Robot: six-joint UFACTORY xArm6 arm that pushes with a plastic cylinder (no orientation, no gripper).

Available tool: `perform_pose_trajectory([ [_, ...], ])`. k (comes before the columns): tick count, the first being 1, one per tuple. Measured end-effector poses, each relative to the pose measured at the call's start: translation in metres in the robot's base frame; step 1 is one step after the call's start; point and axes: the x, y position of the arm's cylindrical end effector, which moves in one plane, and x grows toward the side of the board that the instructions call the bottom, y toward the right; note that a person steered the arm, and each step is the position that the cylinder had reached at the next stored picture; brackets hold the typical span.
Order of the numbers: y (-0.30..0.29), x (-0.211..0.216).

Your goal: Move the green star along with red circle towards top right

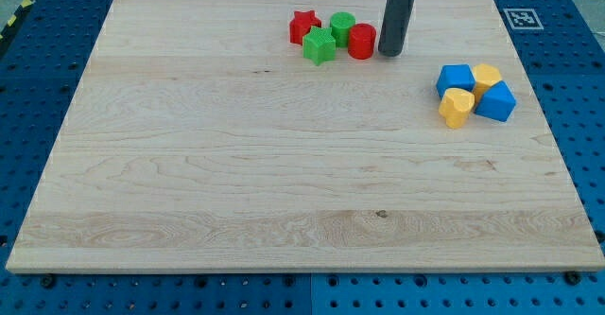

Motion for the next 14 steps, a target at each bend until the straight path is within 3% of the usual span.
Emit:
perform_pose_trajectory([
  [1,-0.017,0.038],
  [2,-0.073,0.052],
  [3,-0.141,0.048],
  [4,-0.148,0.023],
  [6,-0.113,0.012],
  [8,-0.158,0.001],
  [11,-0.019,-0.017],
  [14,-0.049,0.015],
])
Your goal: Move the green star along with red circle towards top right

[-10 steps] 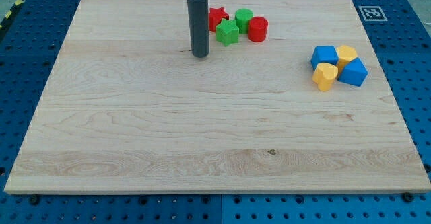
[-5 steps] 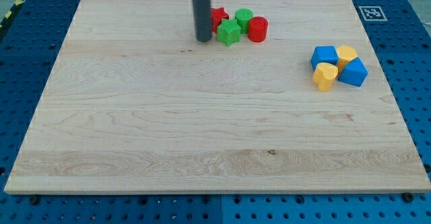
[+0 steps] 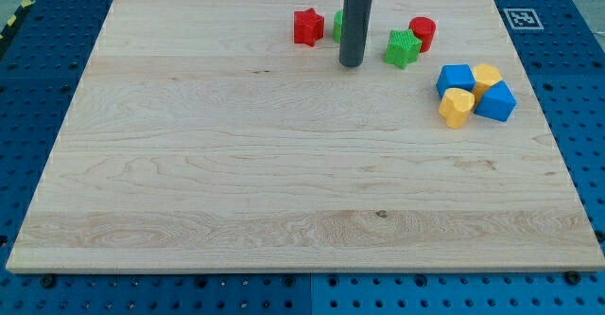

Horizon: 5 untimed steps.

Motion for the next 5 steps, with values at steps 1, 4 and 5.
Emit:
perform_pose_trajectory([
  [1,0.027,0.006],
  [4,0.052,-0.038],
  [5,0.051,-0.031],
])
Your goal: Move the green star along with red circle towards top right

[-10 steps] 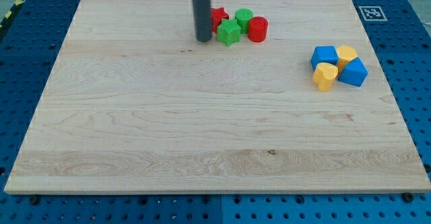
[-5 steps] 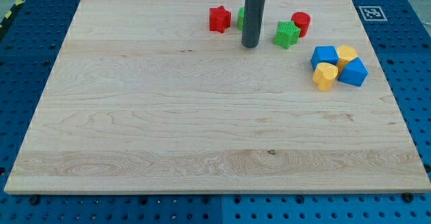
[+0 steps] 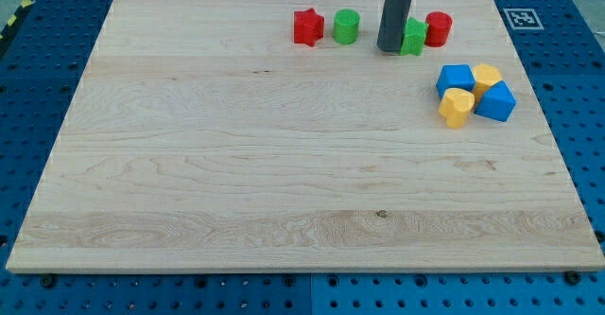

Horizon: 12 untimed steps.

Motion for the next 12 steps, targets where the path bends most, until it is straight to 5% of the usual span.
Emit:
perform_pose_trajectory([
  [4,0.046,-0.003],
  [6,-0.008,0.005],
  [12,-0.014,-0.050],
])
